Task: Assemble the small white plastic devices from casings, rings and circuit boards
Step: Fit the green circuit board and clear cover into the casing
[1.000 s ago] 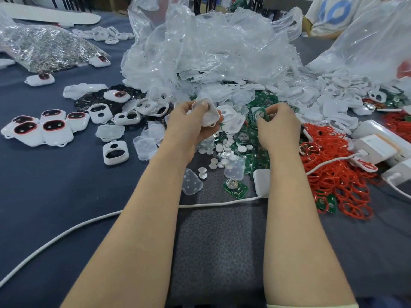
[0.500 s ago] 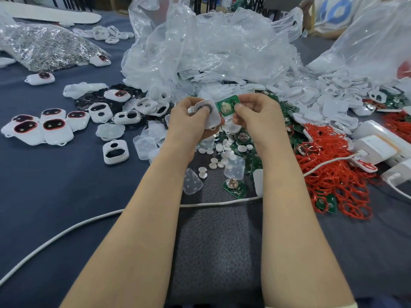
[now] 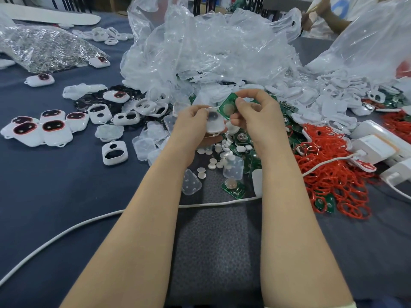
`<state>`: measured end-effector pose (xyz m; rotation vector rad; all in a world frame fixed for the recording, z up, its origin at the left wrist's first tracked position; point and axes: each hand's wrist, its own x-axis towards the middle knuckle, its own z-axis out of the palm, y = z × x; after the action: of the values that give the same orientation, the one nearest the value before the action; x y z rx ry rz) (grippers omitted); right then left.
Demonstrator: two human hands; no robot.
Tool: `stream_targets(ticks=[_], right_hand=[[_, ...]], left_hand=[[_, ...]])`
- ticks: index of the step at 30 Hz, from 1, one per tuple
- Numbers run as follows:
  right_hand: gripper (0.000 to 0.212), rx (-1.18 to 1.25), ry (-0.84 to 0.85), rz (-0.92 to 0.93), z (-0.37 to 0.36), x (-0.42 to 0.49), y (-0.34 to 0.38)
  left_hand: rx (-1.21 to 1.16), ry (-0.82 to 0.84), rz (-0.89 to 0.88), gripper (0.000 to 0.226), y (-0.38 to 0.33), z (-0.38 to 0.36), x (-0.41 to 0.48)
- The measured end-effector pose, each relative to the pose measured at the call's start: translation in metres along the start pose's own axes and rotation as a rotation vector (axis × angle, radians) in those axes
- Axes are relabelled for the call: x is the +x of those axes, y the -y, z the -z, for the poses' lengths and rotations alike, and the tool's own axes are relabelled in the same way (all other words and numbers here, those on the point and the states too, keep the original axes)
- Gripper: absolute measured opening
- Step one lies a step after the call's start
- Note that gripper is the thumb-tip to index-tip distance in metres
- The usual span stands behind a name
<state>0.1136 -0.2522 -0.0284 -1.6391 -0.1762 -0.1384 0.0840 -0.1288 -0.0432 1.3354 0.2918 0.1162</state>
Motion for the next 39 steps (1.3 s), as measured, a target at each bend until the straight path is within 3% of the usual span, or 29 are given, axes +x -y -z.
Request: stream_targets(ticks=[3, 8, 12, 17, 27, 29, 32, 35, 39], right_hand=[[0.018, -0.008, -0.013, 0.004, 0.001, 0.002, -0.002], [0.016, 0.068, -0.080, -0.035, -0.001, 0.002, -0.002], [0.012, 0.266, -0.179, -0.145, -0.001, 0.003, -0.003], [0.010, 0.306, -0.241, -0.173, 0.001, 0.005, -0.007], [0.014, 0.253, -0.215, -0.165, 0.001, 0.005, -0.009], [0.013, 0.240, -0.188, -0.175, 0.000, 0.005, -0.008], [0.015, 0.228, -0.080, -0.183, -0.002, 0.003, -0.006], [0.021, 0.262, 0.005, -0.181, -0.004, 0.000, -0.003], [0.015, 0.403, 0.033, -0.214, -0.001, -0.002, 0.003]], left_hand=[[-0.062, 0.016, 0.041, 0.020, -0.002, -0.001, -0.001], [0.029, 0.026, 0.006, 0.012, -0.003, 0.000, -0.004], [0.424, -0.011, -0.206, 0.019, 0.000, 0.002, -0.001], [0.700, 0.182, -0.161, 0.015, 0.004, -0.005, -0.007], [1.151, 0.044, -0.328, 0.027, 0.010, -0.006, -0.008], [1.046, -0.025, -0.349, 0.027, 0.007, -0.005, -0.005], [0.674, -0.134, -0.381, 0.021, 0.000, -0.003, -0.004], [0.417, -0.066, -0.344, 0.013, -0.004, -0.001, -0.003], [0.426, 0.100, -0.316, 0.014, -0.002, 0.002, -0.002]])
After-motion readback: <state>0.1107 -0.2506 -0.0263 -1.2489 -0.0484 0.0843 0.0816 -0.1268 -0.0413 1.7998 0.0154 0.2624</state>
